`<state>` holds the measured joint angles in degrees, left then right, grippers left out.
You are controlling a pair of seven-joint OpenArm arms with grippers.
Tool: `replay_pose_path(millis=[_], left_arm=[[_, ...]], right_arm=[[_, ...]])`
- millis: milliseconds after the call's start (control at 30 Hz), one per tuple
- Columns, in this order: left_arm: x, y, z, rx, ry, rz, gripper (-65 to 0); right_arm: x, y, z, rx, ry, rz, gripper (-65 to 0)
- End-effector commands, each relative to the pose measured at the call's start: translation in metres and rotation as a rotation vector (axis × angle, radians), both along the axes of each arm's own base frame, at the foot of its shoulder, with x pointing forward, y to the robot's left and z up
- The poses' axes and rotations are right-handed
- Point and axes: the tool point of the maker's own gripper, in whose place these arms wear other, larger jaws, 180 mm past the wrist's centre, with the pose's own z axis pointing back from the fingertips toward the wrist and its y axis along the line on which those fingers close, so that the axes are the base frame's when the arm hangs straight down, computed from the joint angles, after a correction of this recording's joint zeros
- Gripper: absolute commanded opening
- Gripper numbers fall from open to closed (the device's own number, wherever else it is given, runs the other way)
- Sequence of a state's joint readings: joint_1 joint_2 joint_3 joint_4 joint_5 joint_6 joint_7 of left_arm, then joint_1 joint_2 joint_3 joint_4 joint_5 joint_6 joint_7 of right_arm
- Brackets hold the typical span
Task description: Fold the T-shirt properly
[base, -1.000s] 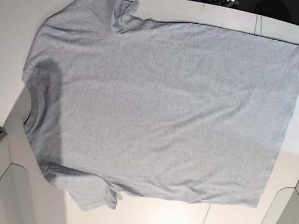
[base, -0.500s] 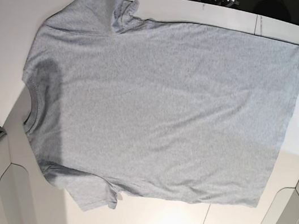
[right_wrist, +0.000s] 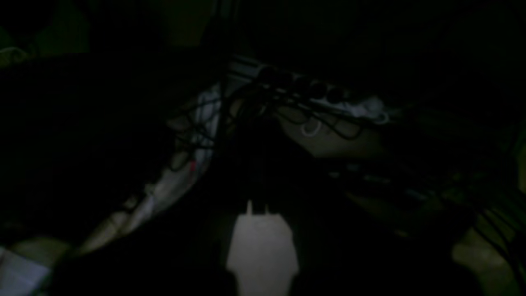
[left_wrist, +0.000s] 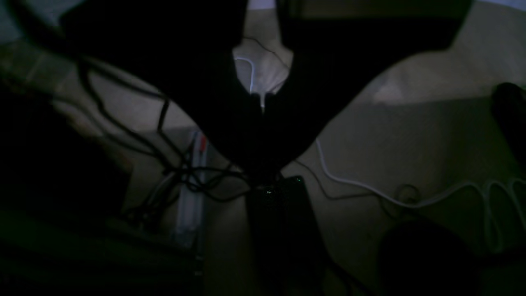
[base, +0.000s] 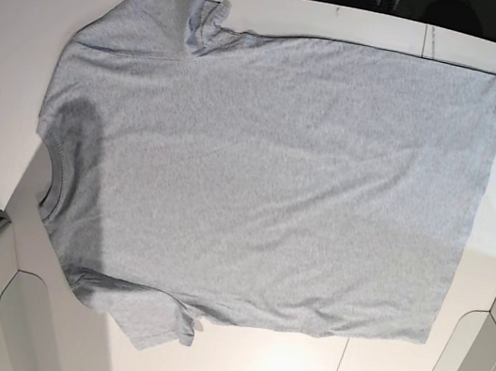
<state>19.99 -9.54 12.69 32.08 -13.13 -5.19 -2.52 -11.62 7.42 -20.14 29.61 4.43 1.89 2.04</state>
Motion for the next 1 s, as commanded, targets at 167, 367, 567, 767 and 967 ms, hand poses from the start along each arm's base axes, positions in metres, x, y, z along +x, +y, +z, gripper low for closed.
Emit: replay_pose_path(millis=[167,367,567,767,967], left_arm=[[-0.039,0.029,0.030,0.024,-0.020,-0.060,-65.0],[-0.057,0.041,0.069,0.011,-0.064,-0.129,-65.0],[-0.045,0.033,0.121,-0.050,-0.160,-0.194,-65.0],[-0.029,0.010,0.177,-0.135,-0.221,-0.307,-65.0],[-0.014,-0.014,0.223,-0.277,-0.252,-0.399,-65.0]], right_arm=[[-0.033,-0.014,0.020,0.016,-0.028,0.024,-65.0],[-0.068,-0.018,0.057,0.061,-0.056,0.032,-65.0],[-0.075,-0.016,0.122,0.081,-0.167,0.032,-65.0],[-0.044,-0.013,0.212,0.179,-0.305,-0.105,-65.0],[0.007,-0.025,0.287,0.278,-0.441,-0.221,-65.0]])
